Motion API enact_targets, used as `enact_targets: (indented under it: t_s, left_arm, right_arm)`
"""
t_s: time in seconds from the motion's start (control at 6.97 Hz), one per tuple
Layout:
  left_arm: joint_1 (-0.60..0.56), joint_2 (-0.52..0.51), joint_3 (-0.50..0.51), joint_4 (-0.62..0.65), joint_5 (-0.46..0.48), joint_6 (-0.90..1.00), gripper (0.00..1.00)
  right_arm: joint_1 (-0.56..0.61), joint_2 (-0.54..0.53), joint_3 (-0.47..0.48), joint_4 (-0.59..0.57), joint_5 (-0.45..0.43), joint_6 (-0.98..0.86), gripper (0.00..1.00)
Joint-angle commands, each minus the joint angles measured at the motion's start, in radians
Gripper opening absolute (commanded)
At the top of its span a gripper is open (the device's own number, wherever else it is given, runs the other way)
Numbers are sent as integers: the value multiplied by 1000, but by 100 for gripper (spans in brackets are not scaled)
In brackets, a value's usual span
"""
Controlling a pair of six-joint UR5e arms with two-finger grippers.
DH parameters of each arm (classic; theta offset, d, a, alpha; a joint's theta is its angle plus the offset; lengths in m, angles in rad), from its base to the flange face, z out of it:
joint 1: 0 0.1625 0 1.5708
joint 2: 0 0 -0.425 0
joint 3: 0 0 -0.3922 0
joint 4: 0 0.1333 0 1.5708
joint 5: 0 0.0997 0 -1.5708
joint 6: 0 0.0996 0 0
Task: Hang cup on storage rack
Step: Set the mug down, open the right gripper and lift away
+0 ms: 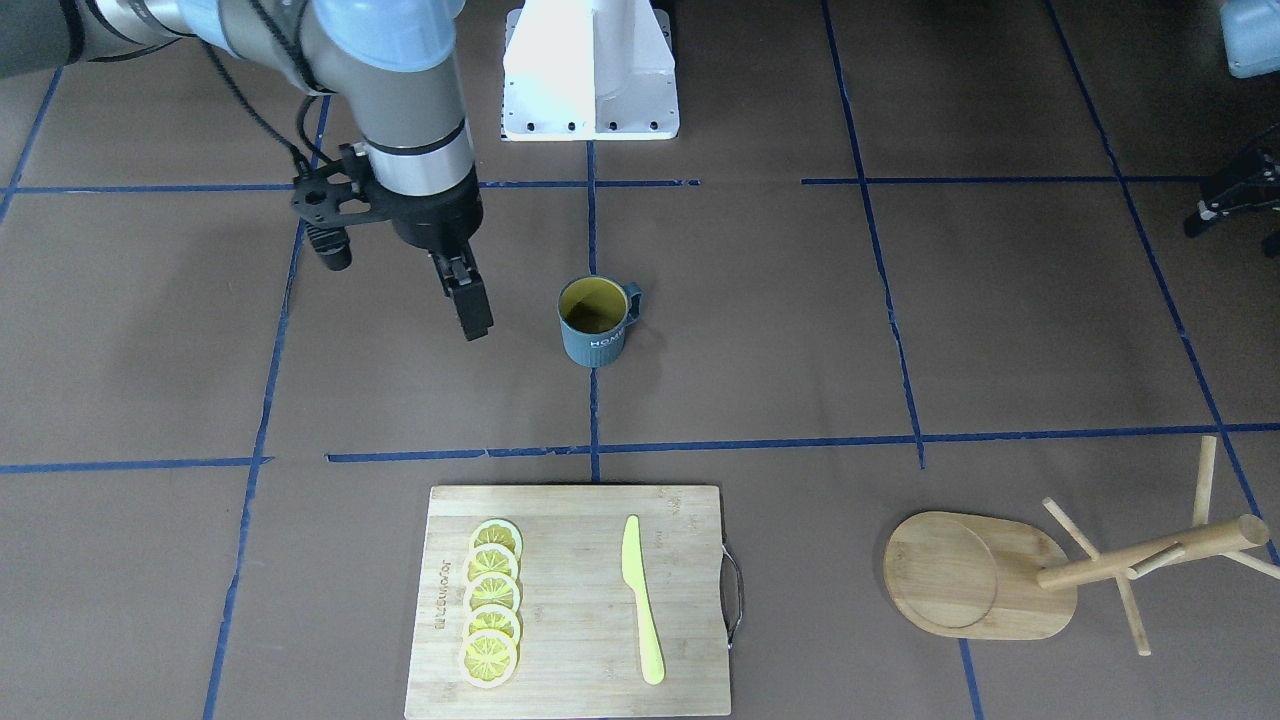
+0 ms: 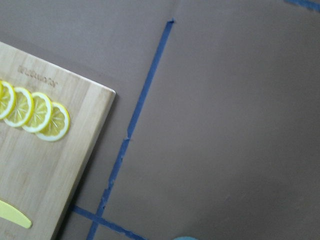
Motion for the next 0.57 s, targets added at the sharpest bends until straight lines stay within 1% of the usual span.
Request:
enact_targets:
  t_s: [0.0,0.14,0.29,0.43]
  left_arm:
    - [188,-90,-116,-55,16,-225,100]
    - [265,-173,-113,-92,82,-306,100]
    - [349,-247,-109,-123,187,-319,100]
    - [421,-305,-91,-137,240,-322,100]
  right_arm:
    - [165,-94,11,4,126,-330,100]
    - [200,-140,11,8,138,-492,100]
    - [219,-177,6,8,132,-665,100]
    - [247,-186,2,8,135,-777,100]
